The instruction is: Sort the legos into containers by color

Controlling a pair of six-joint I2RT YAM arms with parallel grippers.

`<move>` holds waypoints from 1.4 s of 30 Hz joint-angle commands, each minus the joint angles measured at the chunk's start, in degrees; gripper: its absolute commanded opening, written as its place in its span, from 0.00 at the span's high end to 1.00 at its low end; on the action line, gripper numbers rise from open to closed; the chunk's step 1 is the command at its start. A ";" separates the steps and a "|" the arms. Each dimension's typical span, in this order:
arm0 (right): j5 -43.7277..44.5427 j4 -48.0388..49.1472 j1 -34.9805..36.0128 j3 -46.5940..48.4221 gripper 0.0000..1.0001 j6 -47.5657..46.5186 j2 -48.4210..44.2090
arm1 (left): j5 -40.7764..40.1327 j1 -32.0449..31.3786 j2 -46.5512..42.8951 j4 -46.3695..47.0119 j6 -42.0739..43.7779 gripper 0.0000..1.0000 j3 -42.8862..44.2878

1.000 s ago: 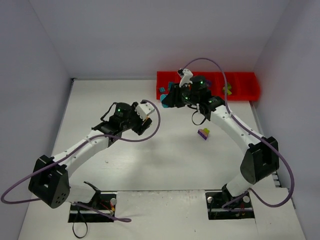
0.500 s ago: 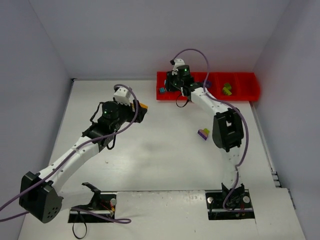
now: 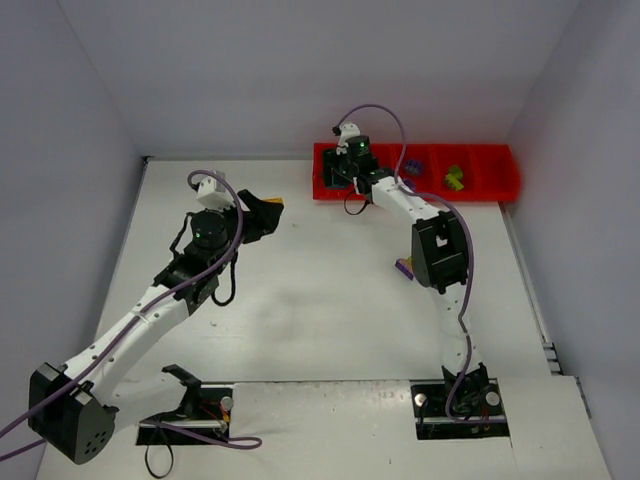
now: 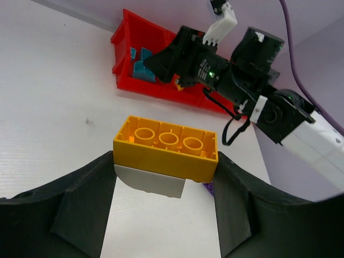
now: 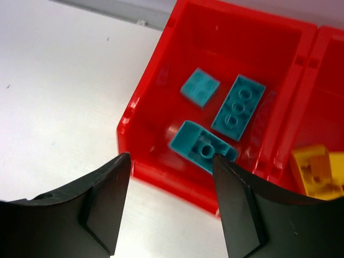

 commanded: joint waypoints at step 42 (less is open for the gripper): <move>-14.49 28.58 13.95 -41.73 0.36 2.59 -48.32 | 3.33 -0.47 8.18 17.67 -28.65 0.95 8.67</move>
